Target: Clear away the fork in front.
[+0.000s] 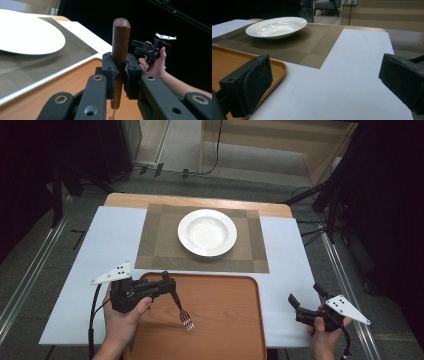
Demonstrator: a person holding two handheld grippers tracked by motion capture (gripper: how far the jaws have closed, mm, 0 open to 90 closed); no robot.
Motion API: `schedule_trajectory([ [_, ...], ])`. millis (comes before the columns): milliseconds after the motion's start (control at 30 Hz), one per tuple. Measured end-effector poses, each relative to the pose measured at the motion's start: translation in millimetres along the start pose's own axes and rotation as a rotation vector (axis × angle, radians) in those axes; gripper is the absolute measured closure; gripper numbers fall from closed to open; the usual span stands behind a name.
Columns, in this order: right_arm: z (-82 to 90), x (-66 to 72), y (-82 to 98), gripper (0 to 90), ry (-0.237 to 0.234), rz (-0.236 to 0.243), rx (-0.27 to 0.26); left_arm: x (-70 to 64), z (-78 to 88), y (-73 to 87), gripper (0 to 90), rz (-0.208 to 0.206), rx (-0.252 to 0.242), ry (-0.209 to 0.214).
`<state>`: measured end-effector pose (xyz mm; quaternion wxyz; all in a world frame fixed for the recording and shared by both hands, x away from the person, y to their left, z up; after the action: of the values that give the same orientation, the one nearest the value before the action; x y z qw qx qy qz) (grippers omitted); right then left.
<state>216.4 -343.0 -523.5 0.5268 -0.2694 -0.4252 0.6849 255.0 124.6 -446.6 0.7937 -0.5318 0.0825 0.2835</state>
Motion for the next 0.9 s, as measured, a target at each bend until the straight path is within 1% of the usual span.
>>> schedule_trajectory([
  [167,-2.1,-4.3,2.4,0.0,0.007,-0.001,0.007,6.0,2.9,7.3,79.3,0.039,0.010,0.053],
  [200,-2.6,-4.6,2.6,0.0,0.007,-0.001,0.010,7.3,2.5,8.2,79.3,0.048,0.016,0.073],
  [233,-2.9,-4.5,2.8,0.0,0.007,-0.004,0.012,8.6,2.3,9.3,79.3,0.055,0.020,0.085],
  [300,-2.6,-3.9,2.6,0.0,0.005,-0.002,0.013,9.5,0.2,11.8,79.3,0.073,0.044,0.137],
  [333,-2.5,-3.9,2.6,0.0,0.005,-0.002,0.013,9.7,-0.5,13.2,79.3,0.075,0.050,0.151],
  [433,-2.4,-5.2,2.6,0.0,0.005,-0.007,0.010,13.1,-2.7,17.6,79.3,0.086,0.075,0.148],
  [500,-2.9,-5.3,2.8,0.0,0.002,-0.011,0.011,17.7,-3.9,20.1,79.3,0.106,0.084,0.141],
  [600,-4.1,-5.5,3.0,0.0,0.000,-0.009,0.013,25.5,-5.7,23.7,79.3,0.124,0.100,0.129],
  [867,-4.6,-8.4,3.5,0.0,-0.003,-0.026,0.012,43.0,-10.1,28.0,78.6,0.174,0.113,0.140],
  [900,-4.7,-8.5,3.5,0.0,-0.003,-0.026,0.011,45.7,-10.2,28.9,78.3,0.177,0.118,0.132],
])
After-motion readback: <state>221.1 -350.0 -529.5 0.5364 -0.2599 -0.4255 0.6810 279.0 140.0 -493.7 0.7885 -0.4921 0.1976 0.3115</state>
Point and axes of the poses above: each handheld gripper's, and its own axes: z roughly backward along the jaws, y roughly out of its underside, x roughly to its left, the point moved 5 cm from there along -z, roughly forward along the jaws, and after that the axes turned 14 degrees about x, right-handed, at the moved point
